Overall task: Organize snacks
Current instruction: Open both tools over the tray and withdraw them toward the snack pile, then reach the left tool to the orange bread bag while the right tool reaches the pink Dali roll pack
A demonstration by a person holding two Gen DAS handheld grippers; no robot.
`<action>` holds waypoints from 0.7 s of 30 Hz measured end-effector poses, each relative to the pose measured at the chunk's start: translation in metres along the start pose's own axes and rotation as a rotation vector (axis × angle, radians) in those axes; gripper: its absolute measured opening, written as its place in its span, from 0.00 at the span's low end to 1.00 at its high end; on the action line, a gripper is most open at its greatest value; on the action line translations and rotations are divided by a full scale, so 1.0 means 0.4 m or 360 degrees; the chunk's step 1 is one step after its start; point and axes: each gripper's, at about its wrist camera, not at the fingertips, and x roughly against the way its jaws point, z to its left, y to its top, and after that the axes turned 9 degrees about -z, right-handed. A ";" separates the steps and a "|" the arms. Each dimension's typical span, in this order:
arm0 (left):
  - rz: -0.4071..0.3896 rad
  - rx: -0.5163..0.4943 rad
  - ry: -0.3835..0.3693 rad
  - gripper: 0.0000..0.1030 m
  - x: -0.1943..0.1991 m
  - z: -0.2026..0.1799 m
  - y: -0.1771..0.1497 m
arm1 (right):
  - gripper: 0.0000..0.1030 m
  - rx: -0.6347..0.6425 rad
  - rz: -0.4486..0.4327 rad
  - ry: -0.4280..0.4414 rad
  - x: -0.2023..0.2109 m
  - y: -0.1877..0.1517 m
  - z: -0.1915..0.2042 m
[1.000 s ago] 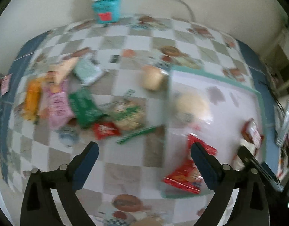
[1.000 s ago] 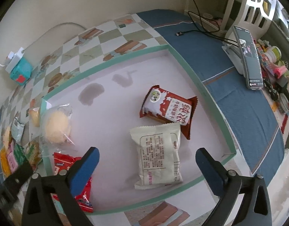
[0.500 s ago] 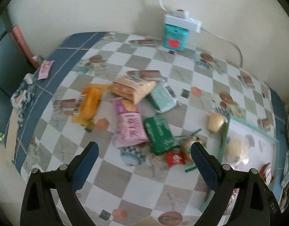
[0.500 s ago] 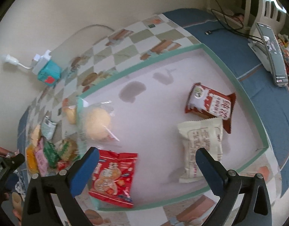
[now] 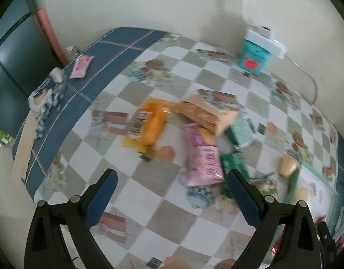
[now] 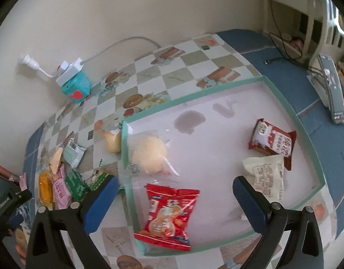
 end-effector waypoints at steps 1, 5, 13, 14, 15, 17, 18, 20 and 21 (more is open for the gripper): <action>0.0007 0.0020 0.0013 0.95 -0.006 0.016 0.005 | 1.00 0.0019 0.0001 -0.0002 -0.001 0.000 0.015; 0.0032 0.0113 0.0052 0.95 -0.031 0.089 0.026 | 1.00 0.0126 0.0010 -0.0002 -0.010 -0.003 0.094; 0.0084 0.0248 0.0130 0.95 -0.073 0.215 0.055 | 1.00 0.0318 0.0048 0.0017 -0.043 -0.021 0.248; 0.0091 0.0263 0.0136 0.95 -0.078 0.226 0.057 | 1.00 0.0334 0.0054 0.0024 -0.047 -0.024 0.266; 0.0100 0.0281 0.0146 0.95 -0.085 0.242 0.059 | 1.00 0.0353 0.0064 0.0034 -0.052 -0.028 0.288; 0.0111 0.0311 0.0165 0.95 -0.094 0.269 0.062 | 1.00 0.0378 0.0077 0.0050 -0.061 -0.033 0.315; 0.0116 0.0333 0.0172 0.95 -0.099 0.286 0.065 | 1.00 0.0393 0.0086 0.0062 -0.068 -0.037 0.336; 0.0122 0.0368 0.0187 0.95 -0.107 0.314 0.069 | 1.00 0.0421 0.0103 0.0077 -0.079 -0.045 0.370; 0.0125 0.0384 0.0198 0.95 -0.112 0.329 0.072 | 1.00 0.0434 0.0108 0.0088 -0.083 -0.049 0.385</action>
